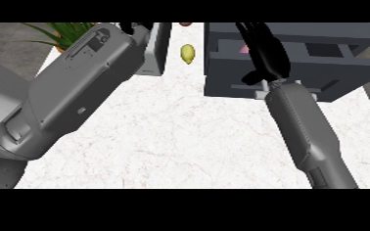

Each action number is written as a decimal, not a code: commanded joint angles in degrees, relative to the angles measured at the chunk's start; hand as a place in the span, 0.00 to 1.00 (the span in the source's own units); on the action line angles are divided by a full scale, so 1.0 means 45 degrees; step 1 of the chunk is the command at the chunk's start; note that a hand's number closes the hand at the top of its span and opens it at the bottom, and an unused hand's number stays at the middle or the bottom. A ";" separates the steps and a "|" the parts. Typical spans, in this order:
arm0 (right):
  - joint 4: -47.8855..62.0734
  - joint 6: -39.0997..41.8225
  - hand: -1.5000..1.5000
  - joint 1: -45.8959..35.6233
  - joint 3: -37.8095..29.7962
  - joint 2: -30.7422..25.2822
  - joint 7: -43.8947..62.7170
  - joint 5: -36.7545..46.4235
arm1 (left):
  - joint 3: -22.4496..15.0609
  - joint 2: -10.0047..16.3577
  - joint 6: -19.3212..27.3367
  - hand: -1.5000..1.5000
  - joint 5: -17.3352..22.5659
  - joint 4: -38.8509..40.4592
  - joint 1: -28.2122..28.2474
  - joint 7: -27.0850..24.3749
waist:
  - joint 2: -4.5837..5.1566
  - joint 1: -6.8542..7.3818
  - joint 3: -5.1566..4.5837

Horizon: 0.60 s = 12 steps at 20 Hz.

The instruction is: Pick up the can, place it into the drawer and close the drawer

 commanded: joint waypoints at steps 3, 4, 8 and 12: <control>0.3068 -0.2230 0.00 -0.0823 -0.0839 -0.0127 -0.0376 0.0118 | 0.0009 0.0586 0.0318 0.00 -0.0302 -0.1299 0.0369 0.0764 | 0.0208 0.0200 0.0170; 0.3414 -0.2007 0.00 -0.1696 -0.1033 -0.0160 0.0002 0.0138 | 0.0009 0.0516 0.0163 0.00 -0.0319 -0.1356 0.0643 0.0660 | 0.0240 0.0230 0.0165; 0.4675 -0.2964 0.00 -0.2275 -0.1344 -0.0268 -0.0286 0.0203 | 0.0102 0.0521 0.0447 0.00 -0.0516 -0.1692 0.0676 0.0803 | 0.0310 0.0268 0.0170; 0.5531 -0.4025 0.00 -0.3123 -0.1662 -0.0276 -0.0247 0.0274 | 0.0162 0.0731 0.0257 0.00 -0.0670 -0.2007 0.1076 0.0792 | 0.0387 0.0427 0.0174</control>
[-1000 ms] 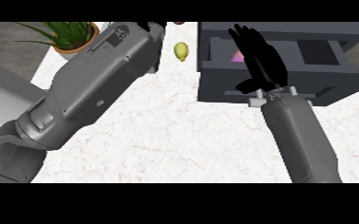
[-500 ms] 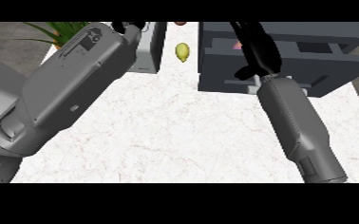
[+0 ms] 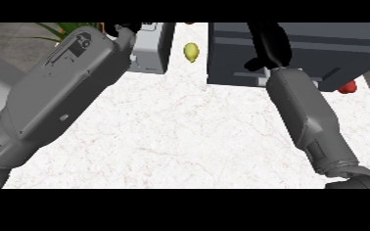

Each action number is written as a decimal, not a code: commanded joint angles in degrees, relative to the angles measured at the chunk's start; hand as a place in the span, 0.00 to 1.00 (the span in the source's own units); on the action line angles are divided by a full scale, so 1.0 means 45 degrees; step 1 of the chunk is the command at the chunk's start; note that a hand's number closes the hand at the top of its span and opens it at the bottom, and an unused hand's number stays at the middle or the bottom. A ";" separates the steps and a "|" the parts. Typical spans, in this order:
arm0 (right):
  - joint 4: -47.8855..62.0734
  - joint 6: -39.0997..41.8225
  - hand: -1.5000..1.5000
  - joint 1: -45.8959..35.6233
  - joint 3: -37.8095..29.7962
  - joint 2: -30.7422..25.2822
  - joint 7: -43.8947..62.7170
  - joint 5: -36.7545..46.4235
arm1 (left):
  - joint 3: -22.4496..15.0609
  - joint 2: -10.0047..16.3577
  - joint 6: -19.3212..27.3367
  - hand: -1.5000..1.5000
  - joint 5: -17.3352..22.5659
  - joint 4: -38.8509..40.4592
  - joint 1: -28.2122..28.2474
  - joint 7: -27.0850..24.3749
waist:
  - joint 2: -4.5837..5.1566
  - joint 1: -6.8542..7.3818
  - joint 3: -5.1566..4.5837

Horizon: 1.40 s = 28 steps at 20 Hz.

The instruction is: Pick up the can, place it into the drawer and close the drawer

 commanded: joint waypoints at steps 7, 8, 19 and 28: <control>0.2579 -0.1226 0.00 -0.2030 -0.0774 -0.0705 0.0201 0.0104 | 0.0090 0.0353 0.0112 0.00 -0.0367 -0.1217 0.0386 0.0516 | 0.0277 0.0351 0.0137; 0.2715 -0.1092 0.00 -0.2199 -0.0858 -0.0850 0.0175 0.0046 | 0.0083 0.0574 0.0000 0.00 -0.0335 -0.1003 0.0198 0.0889 | 0.0319 0.0383 0.0143; 0.3570 -0.0423 0.00 -0.3622 -0.1134 -0.0905 0.0250 -0.0021 | -0.0149 0.0622 0.0180 0.00 -0.0750 -0.2205 0.0575 0.1053 | 0.0386 0.0693 0.0153; 0.3510 0.2051 0.00 -0.4000 -0.5123 -0.0148 -0.2531 -0.4436 | 0.0103 0.1039 0.0027 0.00 -0.0622 -0.2604 0.1000 0.1282 | 0.0292 0.0591 0.0209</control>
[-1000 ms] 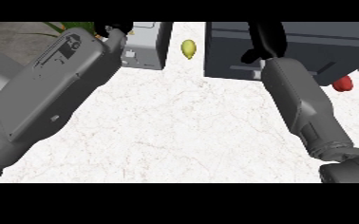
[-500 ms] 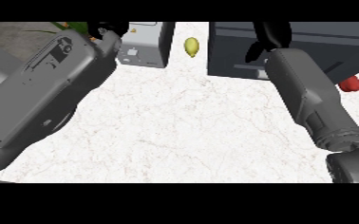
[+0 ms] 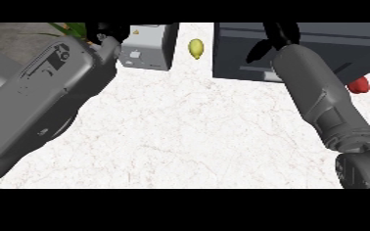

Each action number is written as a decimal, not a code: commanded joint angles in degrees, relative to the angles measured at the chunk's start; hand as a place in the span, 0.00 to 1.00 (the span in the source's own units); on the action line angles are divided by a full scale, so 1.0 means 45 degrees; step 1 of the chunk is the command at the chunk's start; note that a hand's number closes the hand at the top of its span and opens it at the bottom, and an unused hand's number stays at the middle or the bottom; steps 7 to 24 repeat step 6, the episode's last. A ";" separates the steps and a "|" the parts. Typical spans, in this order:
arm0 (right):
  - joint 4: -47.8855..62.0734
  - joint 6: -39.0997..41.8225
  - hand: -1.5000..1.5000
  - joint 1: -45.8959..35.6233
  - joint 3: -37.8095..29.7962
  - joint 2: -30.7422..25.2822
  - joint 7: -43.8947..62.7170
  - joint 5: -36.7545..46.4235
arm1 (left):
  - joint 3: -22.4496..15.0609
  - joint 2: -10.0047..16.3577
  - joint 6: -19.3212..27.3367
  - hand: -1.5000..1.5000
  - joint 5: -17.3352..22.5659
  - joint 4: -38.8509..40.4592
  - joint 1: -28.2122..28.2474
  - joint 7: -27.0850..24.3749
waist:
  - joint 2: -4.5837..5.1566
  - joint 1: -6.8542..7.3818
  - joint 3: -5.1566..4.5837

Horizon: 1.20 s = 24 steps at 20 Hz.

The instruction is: Pick up the can, place it into the drawer and close the drawer

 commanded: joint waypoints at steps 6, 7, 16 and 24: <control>-0.0390 0.1228 0.00 -0.0748 -0.2699 0.0173 -0.1453 -0.2899 | 0.0041 0.0307 0.0006 0.00 -0.0157 -0.0758 0.0568 0.0092 | -0.0083 0.0288 -0.0124; -0.0390 0.1228 0.00 -0.0748 -0.2699 0.0173 -0.1453 -0.2899 | 0.0041 0.0307 0.0006 0.00 -0.0157 -0.0758 0.0568 0.0092 | -0.0083 0.0288 -0.0124; -0.0390 0.1228 0.00 -0.0748 -0.2699 0.0173 -0.1453 -0.2899 | 0.0041 0.0307 0.0006 0.00 -0.0157 -0.0758 0.0568 0.0092 | -0.0083 0.0288 -0.0124; -0.0390 0.1228 0.00 -0.0748 -0.2699 0.0173 -0.1453 -0.2899 | 0.0041 0.0307 0.0006 0.00 -0.0157 -0.0758 0.0568 0.0092 | -0.0083 0.0288 -0.0124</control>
